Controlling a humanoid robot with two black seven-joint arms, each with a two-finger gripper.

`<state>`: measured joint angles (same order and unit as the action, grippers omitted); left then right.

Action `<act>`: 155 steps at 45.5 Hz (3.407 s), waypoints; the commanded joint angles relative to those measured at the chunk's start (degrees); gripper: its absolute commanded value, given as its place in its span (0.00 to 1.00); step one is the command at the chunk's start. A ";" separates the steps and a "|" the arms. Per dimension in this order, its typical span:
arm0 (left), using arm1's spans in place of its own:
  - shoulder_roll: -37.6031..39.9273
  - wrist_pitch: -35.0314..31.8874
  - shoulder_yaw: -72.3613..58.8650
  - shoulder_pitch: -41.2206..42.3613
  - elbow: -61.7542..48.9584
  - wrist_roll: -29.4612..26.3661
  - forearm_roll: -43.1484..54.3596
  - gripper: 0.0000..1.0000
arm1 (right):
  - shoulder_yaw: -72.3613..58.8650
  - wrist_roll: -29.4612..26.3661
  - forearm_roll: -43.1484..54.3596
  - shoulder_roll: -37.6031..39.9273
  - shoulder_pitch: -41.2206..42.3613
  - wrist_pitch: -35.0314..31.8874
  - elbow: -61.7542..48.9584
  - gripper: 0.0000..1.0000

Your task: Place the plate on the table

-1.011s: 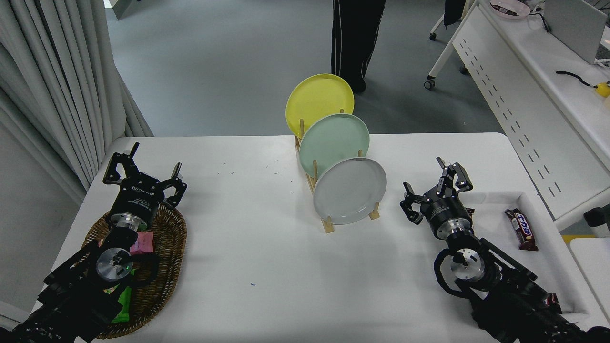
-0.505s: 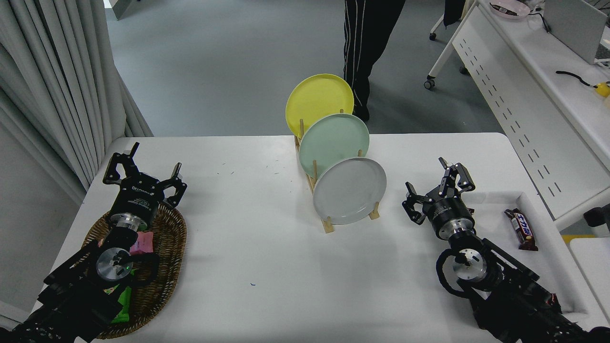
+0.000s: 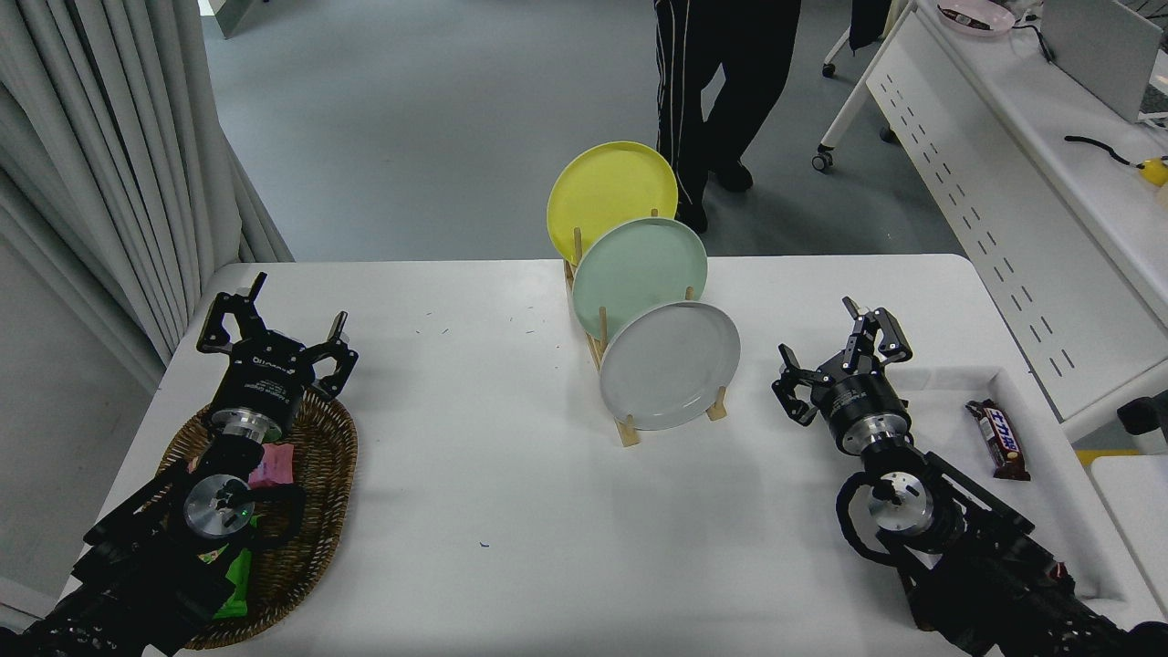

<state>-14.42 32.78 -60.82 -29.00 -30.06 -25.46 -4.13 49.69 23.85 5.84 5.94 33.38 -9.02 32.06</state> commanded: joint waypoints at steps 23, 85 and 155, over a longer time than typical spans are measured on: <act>0.00 0.00 0.00 0.00 0.00 -0.03 0.00 1.00 | -43.09 -0.47 -8.92 12.24 14.61 -0.29 9.06 0.99; 0.00 0.00 0.00 0.00 0.00 0.06 0.00 1.00 | -52.33 -32.55 -31.76 18.67 34.39 6.74 22.43 0.99; 0.00 0.00 0.00 0.00 0.00 -0.03 0.00 1.00 | -48.20 -34.04 -30.46 6.63 34.30 15.88 13.47 0.98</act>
<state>-14.41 32.78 -60.82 -29.00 -30.06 -25.42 -4.13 1.73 -9.25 -25.29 13.59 67.53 6.03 46.08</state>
